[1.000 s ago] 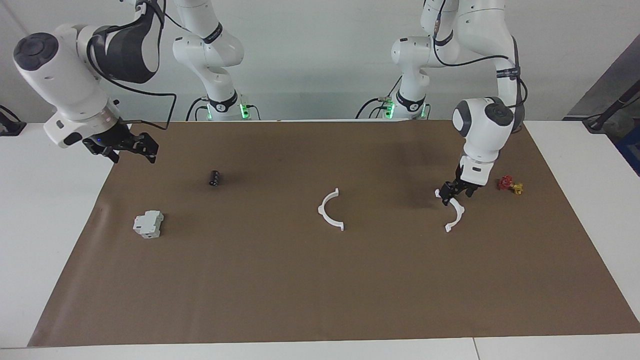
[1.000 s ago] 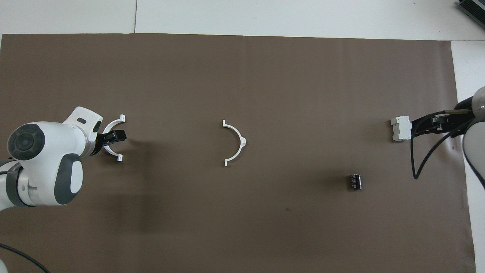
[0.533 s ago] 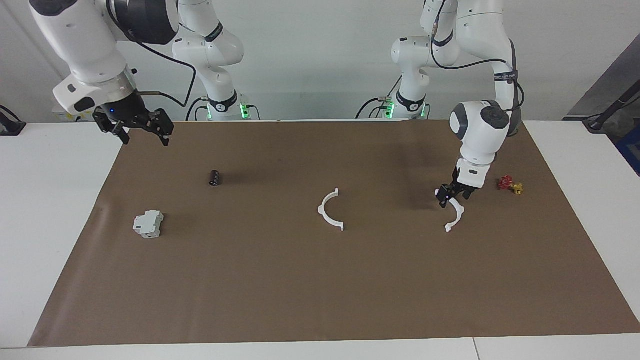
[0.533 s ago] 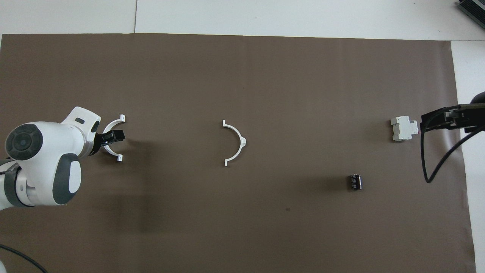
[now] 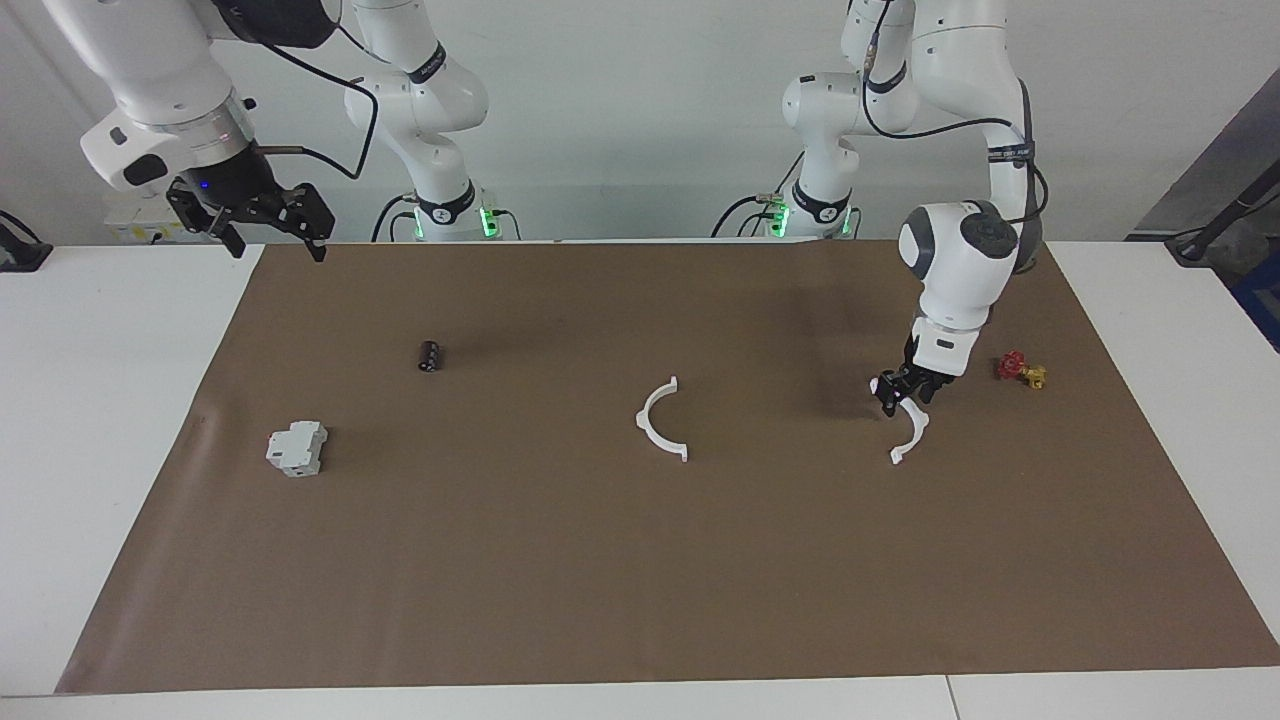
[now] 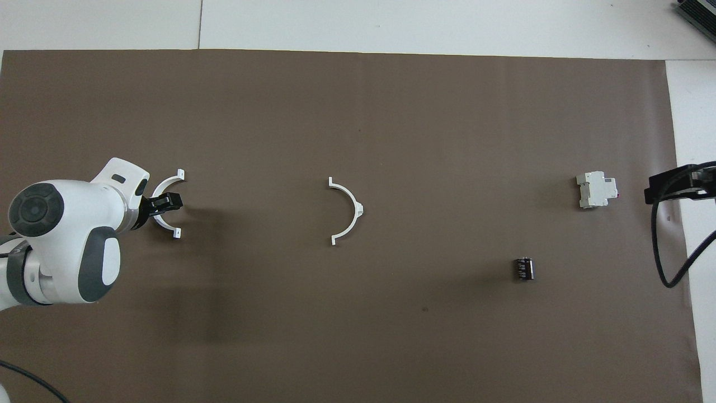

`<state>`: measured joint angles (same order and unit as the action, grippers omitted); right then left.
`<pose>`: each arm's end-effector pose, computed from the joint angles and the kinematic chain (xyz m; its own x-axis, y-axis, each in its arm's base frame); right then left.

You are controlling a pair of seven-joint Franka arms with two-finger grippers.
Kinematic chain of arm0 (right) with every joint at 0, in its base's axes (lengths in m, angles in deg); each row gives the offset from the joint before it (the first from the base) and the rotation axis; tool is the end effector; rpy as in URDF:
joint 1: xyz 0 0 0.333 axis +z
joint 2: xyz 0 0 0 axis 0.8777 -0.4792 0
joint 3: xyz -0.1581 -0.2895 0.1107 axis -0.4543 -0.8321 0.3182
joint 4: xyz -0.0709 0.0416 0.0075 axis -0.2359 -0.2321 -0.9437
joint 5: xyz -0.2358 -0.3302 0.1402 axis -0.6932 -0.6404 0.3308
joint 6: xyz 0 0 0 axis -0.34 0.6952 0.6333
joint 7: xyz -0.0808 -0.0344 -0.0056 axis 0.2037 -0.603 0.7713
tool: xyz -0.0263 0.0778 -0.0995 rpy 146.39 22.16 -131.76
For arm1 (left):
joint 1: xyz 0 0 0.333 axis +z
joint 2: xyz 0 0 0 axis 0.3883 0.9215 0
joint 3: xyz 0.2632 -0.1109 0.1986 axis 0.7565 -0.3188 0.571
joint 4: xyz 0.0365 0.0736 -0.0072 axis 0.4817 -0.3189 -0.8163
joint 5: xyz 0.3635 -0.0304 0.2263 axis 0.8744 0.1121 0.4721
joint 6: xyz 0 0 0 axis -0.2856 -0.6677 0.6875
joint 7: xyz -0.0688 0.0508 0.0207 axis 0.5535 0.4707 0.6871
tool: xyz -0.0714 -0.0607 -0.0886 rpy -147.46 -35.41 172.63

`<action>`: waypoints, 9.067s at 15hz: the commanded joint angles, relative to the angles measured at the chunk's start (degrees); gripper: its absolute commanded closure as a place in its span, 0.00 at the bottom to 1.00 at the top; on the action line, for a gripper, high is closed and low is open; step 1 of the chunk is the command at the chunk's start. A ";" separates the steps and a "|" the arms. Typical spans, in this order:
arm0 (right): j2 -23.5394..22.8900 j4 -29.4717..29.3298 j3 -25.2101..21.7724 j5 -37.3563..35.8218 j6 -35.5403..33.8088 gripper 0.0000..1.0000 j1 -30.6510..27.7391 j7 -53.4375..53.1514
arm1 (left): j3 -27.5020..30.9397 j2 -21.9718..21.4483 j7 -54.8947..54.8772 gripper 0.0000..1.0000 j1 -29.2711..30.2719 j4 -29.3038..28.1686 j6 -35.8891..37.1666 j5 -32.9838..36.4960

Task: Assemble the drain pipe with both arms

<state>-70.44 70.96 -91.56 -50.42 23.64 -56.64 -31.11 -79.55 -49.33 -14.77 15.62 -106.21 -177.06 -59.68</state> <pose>0.5720 -0.0316 0.6478 0.9961 -0.0550 -0.0685 -0.0514 -0.9972 0.0536 0.5628 -0.0287 0.2945 0.9549 0.2626 0.1385 0.2618 -0.9648 0.0248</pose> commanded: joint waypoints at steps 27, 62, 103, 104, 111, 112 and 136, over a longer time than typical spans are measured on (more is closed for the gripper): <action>1.02 1.84 0.55 1.76 1.01 0.00 0.02 2.16 | 0.07 0.12 24.21 1.00 -22.88 6.97 4.66 -0.02; 0.93 1.85 0.47 2.02 1.10 0.00 -0.59 2.42 | 0.51 8.74 51.52 1.00 -33.99 10.23 2.27 0.77; 1.02 1.93 0.47 2.11 1.27 0.00 -0.68 1.90 | 0.34 -4.97 -36.35 0.00 2.58 47.41 62.83 3.41; 0.93 1.93 0.47 3.15 2.40 0.00 -0.68 1.81 | 0.16 -5.32 -36.81 0.00 2.40 46.97 62.48 3.41; 0.75 2.20 0.29 6.33 6.02 0.00 -1.65 0.40 | -0.01 -6.12 -43.68 0.00 2.40 44.59 59.58 6.74; 0.75 2.20 0.29 6.41 6.02 0.00 -1.65 0.57 | -0.10 -6.20 -42.45 0.00 2.66 44.50 59.40 6.57; 0.84 2.20 0.64 4.57 6.28 0.00 -0.77 0.57 | -0.01 -6.56 -34.53 0.00 2.31 43.80 58.87 2.44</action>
<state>-70.43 72.02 -91.05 -45.23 28.84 -56.98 -30.26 -79.35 -55.05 -50.08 17.95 -61.25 -117.26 -56.71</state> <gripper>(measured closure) 0.000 0.000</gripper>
